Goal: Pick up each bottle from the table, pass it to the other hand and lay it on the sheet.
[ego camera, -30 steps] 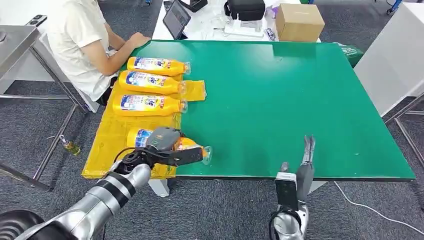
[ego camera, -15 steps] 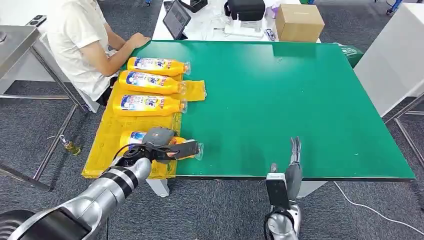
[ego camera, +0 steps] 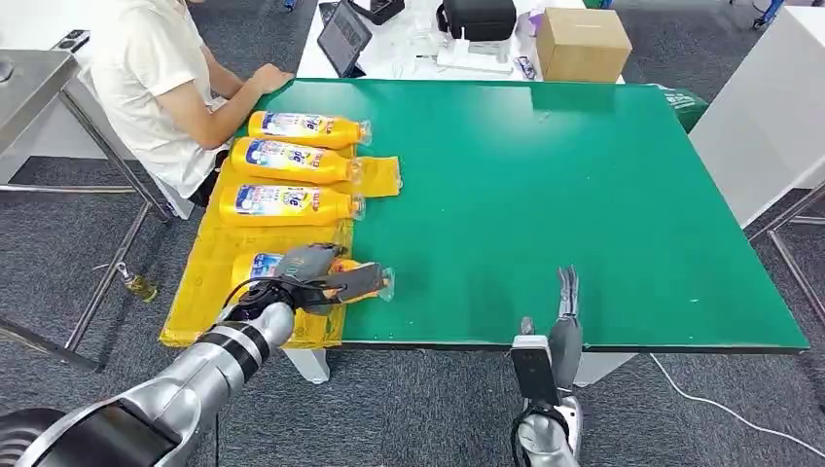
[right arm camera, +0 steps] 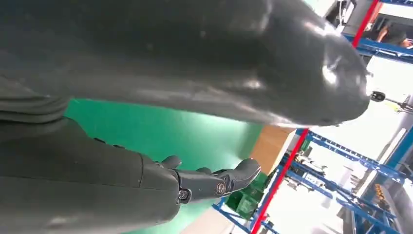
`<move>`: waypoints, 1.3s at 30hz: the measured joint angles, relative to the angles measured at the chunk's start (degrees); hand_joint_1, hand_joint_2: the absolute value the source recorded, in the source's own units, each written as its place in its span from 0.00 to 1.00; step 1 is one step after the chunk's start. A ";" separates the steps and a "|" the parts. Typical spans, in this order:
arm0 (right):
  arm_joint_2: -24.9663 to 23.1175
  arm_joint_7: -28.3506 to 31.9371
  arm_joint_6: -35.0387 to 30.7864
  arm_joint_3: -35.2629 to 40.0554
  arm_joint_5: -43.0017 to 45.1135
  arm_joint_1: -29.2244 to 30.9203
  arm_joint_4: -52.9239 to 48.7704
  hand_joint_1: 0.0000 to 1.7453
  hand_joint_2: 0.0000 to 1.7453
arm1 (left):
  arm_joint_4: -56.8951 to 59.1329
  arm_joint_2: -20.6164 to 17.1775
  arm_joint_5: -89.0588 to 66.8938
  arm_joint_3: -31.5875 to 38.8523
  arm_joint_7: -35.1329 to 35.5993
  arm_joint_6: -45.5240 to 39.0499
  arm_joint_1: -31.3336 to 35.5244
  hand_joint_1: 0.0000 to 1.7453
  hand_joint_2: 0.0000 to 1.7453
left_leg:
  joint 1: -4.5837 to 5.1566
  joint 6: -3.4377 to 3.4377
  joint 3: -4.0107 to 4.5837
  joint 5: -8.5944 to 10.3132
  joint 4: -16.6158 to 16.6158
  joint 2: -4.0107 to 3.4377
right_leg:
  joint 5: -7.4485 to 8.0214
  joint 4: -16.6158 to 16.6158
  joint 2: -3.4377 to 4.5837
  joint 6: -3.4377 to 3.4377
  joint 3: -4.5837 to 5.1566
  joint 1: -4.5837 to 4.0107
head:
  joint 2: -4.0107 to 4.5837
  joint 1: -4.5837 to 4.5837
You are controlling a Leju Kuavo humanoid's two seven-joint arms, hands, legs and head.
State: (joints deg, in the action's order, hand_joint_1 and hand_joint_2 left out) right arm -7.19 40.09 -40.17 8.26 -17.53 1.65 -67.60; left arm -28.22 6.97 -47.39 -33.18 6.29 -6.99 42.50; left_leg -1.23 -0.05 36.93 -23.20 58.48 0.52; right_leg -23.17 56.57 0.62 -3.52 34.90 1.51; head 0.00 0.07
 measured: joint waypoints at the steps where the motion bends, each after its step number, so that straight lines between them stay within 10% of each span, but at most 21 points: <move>1: 0.00 0.00 0.00 0.00 0.02 0.06 0.17 0.00 0.00 | 0.06 0.00 0.19 0.20 -0.17 0.15 0.01 0.00 1.00 | 0.00 0.00 0.00 0.00 0.00 0.00 | 0.00 0.00 0.00 0.00 0.00 0.00 | 0.00 0.00; 17: 0.15 0.00 0.00 -0.07 0.28 -0.20 0.87 0.00 0.00 | -4.09 0.00 1.18 1.99 -11.20 -0.05 -3.59 0.00 1.00 | 0.01 0.00 0.02 0.00 0.00 0.00 | 0.00 0.00 -0.01 0.00 0.02 0.01 | 0.00 0.02; 39: 0.55 0.00 0.00 -1.88 -1.88 -2.73 -0.76 0.00 0.00 | -43.83 -2.75 9.53 -3.32 -26.40 -10.56 -25.97 0.00 1.00 | 0.01 0.01 0.12 -0.06 0.00 -0.01 | -0.04 -0.03 0.00 -0.01 0.12 0.01 | 0.00 -0.02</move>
State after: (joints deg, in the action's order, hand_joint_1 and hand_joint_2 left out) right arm -6.64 40.09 -40.17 6.38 -19.41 -1.08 -68.37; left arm -72.04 4.22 -37.86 -36.50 -20.11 -17.55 16.53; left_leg -1.23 -0.04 37.05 -23.25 58.48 0.50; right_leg -23.22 56.54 0.62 -3.53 35.02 1.51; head 0.00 0.04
